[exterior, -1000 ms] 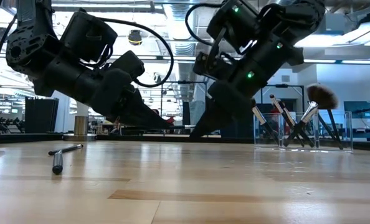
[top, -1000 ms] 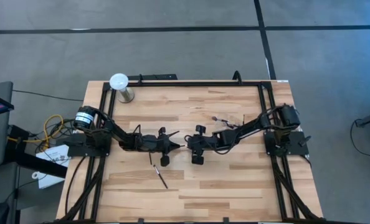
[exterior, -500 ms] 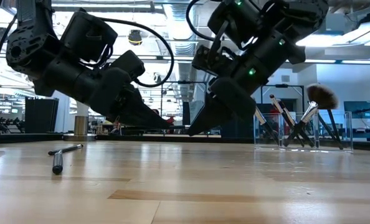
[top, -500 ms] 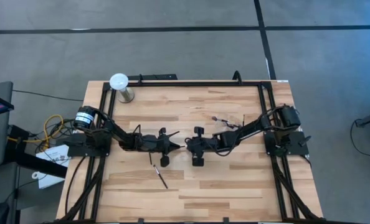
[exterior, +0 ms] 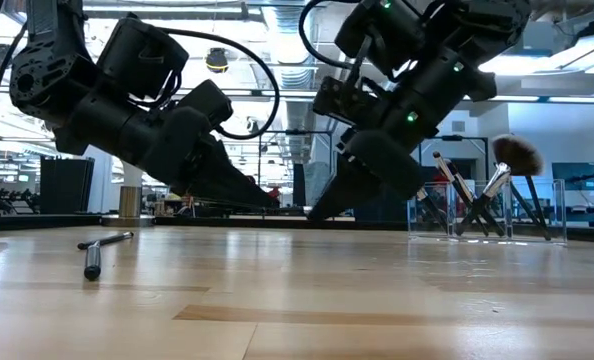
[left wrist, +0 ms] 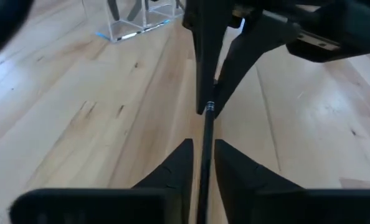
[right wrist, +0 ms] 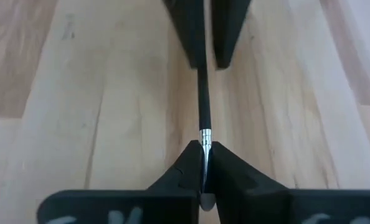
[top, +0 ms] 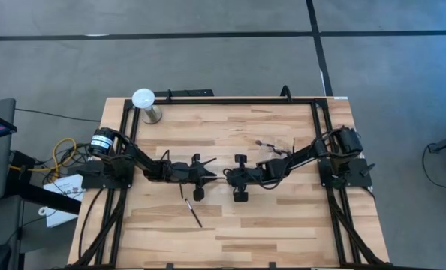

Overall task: Pick & Place Makeup Supplies
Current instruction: Put the black makeup brush into the transparent organizer

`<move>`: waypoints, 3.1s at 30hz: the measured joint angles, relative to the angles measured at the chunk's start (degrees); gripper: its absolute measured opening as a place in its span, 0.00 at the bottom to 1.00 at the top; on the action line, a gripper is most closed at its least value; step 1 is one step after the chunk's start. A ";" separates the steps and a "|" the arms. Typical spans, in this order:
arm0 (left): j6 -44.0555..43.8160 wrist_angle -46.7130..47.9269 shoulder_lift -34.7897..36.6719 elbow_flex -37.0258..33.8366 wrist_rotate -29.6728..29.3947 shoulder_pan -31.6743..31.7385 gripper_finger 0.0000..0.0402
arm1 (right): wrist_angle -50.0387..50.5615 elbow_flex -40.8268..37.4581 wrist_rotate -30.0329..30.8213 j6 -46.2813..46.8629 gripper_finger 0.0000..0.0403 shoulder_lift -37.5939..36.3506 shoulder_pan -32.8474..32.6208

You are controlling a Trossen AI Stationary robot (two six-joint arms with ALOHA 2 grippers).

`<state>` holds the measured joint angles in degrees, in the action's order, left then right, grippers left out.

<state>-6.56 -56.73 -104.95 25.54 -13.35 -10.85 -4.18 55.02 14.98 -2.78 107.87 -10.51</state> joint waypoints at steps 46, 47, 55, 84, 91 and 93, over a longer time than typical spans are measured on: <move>-3.42 0.18 0.02 -0.44 -6.99 0.01 0.27 | 94.22 19.78 17.92 -0.19 0.01 -14.35 9.54; -3.42 0.18 0.02 -0.44 -6.99 0.00 0.27 | 94.18 19.51 17.94 -0.90 0.01 -14.29 9.80; -3.42 0.16 0.02 -0.44 -6.99 0.02 0.27 | 91.78 18.54 17.64 -5.21 0.04 -14.19 9.80; -6.19 -1.62 2.47 1.27 10.39 -2.07 0.27 | 77.63 27.07 7.28 7.84 0.29 -14.16 -1.09; 0.20 11.10 13.69 -0.12 17.86 -10.44 0.27 | 66.16 27.74 7.19 8.82 0.29 -14.43 -9.28; 0.72 17.87 16.90 -1.26 16.97 -13.20 0.27 | 63.87 27.55 7.23 8.83 0.29 -14.45 -11.11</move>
<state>-5.85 -38.87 -88.04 24.28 3.62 -24.05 59.69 82.57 22.22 6.05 93.43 -21.62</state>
